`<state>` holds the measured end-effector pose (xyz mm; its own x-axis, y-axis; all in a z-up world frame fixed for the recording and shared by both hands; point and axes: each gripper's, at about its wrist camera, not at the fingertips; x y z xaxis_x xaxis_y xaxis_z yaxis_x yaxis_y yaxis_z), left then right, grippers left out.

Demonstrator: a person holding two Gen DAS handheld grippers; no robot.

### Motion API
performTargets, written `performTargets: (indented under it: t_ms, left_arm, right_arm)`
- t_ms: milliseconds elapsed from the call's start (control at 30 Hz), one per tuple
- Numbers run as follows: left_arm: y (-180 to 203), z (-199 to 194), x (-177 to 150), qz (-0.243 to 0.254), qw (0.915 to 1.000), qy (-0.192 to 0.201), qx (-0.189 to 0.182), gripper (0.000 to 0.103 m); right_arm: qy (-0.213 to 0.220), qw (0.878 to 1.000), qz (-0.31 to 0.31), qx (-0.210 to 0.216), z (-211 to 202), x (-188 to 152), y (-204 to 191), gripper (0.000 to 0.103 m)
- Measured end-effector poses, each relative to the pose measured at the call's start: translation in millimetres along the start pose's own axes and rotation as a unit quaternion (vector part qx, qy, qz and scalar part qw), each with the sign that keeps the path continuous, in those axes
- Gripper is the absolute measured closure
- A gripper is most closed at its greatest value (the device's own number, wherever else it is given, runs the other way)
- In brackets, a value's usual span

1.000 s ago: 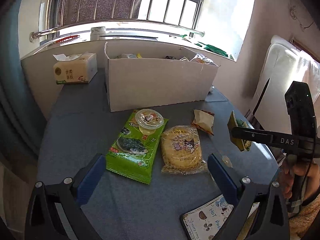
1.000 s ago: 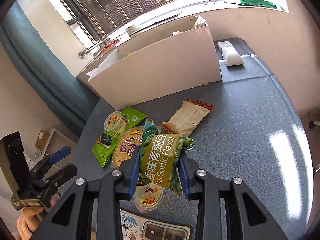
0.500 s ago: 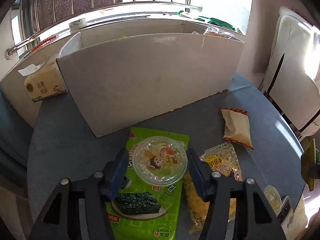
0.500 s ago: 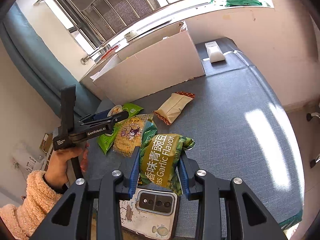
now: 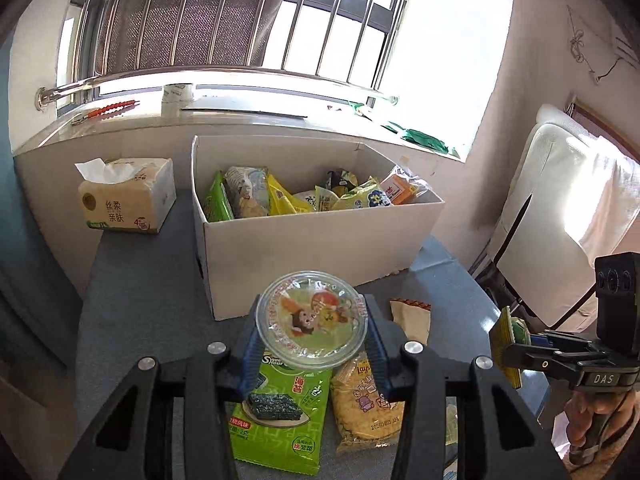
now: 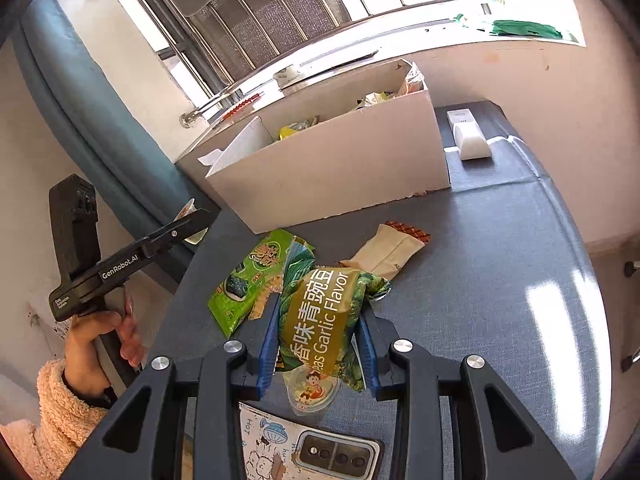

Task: Organize snacks
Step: 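Drop the pea bag and clear cup into the white box with both grippers, then withdraw both grippers from the box back over the table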

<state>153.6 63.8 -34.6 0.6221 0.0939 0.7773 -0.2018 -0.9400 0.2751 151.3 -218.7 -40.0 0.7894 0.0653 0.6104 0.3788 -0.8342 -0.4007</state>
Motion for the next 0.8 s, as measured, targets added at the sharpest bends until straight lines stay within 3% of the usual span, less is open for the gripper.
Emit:
performTargets:
  t_ms: [100, 233, 467, 500, 533, 567, 600, 633, 700, 800]
  left_arm:
    - [-5.3, -8.2, 30.5, -0.026, 0.9991, 0.027, -0.020, 0.054]
    - [-5.2, 0.1, 78.6, -0.014, 0.9986, 0.050, -0.013, 0.054]
    - [-8.1, 42.9, 141.3, 0.006, 0.9995, 0.030, 0.011, 0.054]
    - [-9.0, 49.5, 146.2, 0.007, 0.9995, 0.025, 0.016, 0.053]
    - [-10.6, 54.9, 150.2, 0.008, 0.9996, 0.018, 0.021, 0.040]
    - [-12.2, 61.0, 153.3, 0.008, 0.9995, 0.010, 0.030, 0.013]
    - [-15.4, 62.5, 154.4, -0.001, 0.9989, 0.013, 0.044, 0.001]
    - [-18.4, 61.3, 154.7, -0.008, 0.9986, 0.021, 0.048, 0.000]
    - [-22.4, 58.9, 151.6, -0.013, 0.9992, 0.018, 0.035, 0.000]
    - [-20.8, 54.9, 144.2, 0.001, 0.9977, 0.018, 0.065, 0.000]
  right_arm:
    - [0.018, 0.999, -0.026, 0.003, 6.1, 40.0, -15.5, 0.065]
    - [0.041, 0.998, -0.046, -0.001, 21.2, 103.7, -33.0, 0.065]
    - [0.035, 0.999, -0.019, -0.024, 71.5, 204.0, -23.7, 0.065]
    - [0.029, 0.999, -0.016, -0.026, 79.2, 213.9, -20.9, 0.062]
    - [0.023, 0.999, -0.013, -0.032, 86.0, 222.1, -18.2, 0.058]
    - [0.018, 0.999, -0.011, -0.044, 91.4, 228.4, -16.5, 0.042]
    - [0.020, 0.997, -0.013, -0.069, 93.7, 233.7, -15.5, 0.014]
    - [0.026, 0.995, -0.016, -0.097, 94.1, 236.4, -15.4, 0.001]
    - [0.045, 0.993, -0.022, -0.103, 88.3, 237.3, -14.1, 0.000]
    - [0.056, 0.995, -0.020, -0.082, 80.5, 232.6, -14.8, 0.000]
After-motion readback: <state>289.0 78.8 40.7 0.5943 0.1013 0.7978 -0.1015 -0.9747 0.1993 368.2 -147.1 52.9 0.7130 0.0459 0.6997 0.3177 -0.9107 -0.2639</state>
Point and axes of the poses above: each gripper's, at about its wrist camera, not at the fingertips, and z roughly the way its jaws point, y to its right, x to its top, and after that the axes turned 2 degrees about -x, right-handed
